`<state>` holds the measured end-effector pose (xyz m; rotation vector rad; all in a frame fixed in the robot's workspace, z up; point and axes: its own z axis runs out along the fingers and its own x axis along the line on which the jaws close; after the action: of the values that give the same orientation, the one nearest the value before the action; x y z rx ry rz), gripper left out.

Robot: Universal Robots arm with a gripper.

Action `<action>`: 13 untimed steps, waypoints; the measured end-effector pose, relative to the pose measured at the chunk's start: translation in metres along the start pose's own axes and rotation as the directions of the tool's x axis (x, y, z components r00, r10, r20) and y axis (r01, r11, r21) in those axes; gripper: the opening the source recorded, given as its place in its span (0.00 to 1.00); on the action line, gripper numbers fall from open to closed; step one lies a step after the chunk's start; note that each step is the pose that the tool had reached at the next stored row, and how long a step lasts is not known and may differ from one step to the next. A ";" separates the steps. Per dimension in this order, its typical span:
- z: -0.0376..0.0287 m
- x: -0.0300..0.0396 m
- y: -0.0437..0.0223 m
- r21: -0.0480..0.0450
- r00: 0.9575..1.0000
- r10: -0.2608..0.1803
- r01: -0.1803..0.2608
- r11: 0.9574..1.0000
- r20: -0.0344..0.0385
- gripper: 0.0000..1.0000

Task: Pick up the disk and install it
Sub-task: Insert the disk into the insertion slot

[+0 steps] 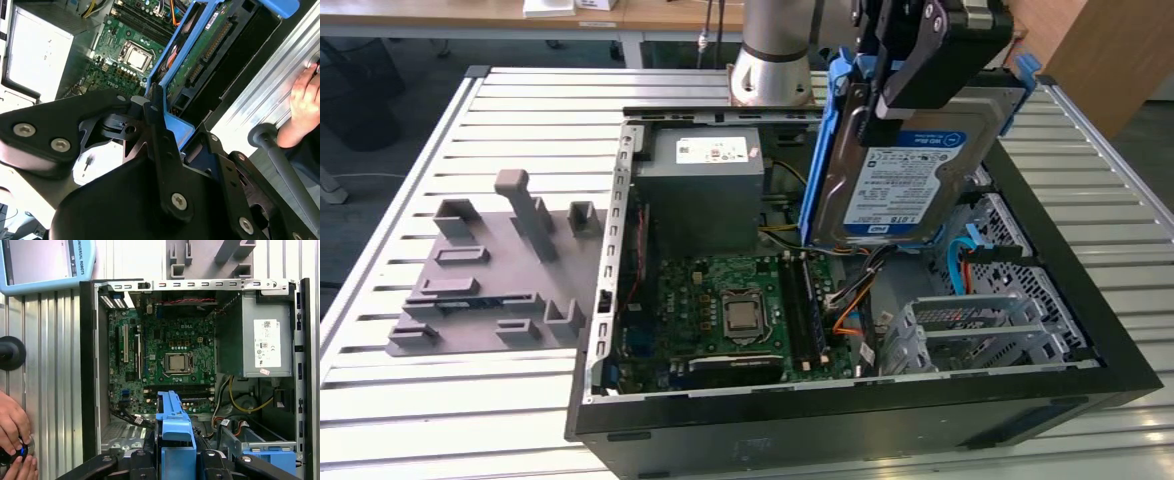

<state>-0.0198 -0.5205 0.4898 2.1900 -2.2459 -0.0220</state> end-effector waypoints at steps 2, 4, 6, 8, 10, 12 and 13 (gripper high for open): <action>0.0001 0.0001 -0.0048 0.000 1.000 0.000 0.000 1.000 0.000 0.36; 0.0006 0.0006 -0.0081 0.000 1.000 0.000 0.000 1.000 0.000 0.36; 0.0008 0.0021 -0.0093 0.000 1.000 0.000 0.000 1.000 0.000 0.36; 0.0012 0.0051 -0.0098 0.000 1.000 0.000 0.000 1.000 0.000 0.36; 0.0015 0.0085 -0.0102 0.000 1.000 0.000 0.000 1.000 0.000 0.36; 0.0019 0.0119 -0.0105 0.000 1.000 0.000 0.000 1.000 0.000 0.36; 0.0021 0.0135 -0.0106 0.000 1.000 0.000 0.000 1.000 0.000 0.36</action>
<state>-0.0096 -0.5342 0.4875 2.1901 -2.2458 -0.0220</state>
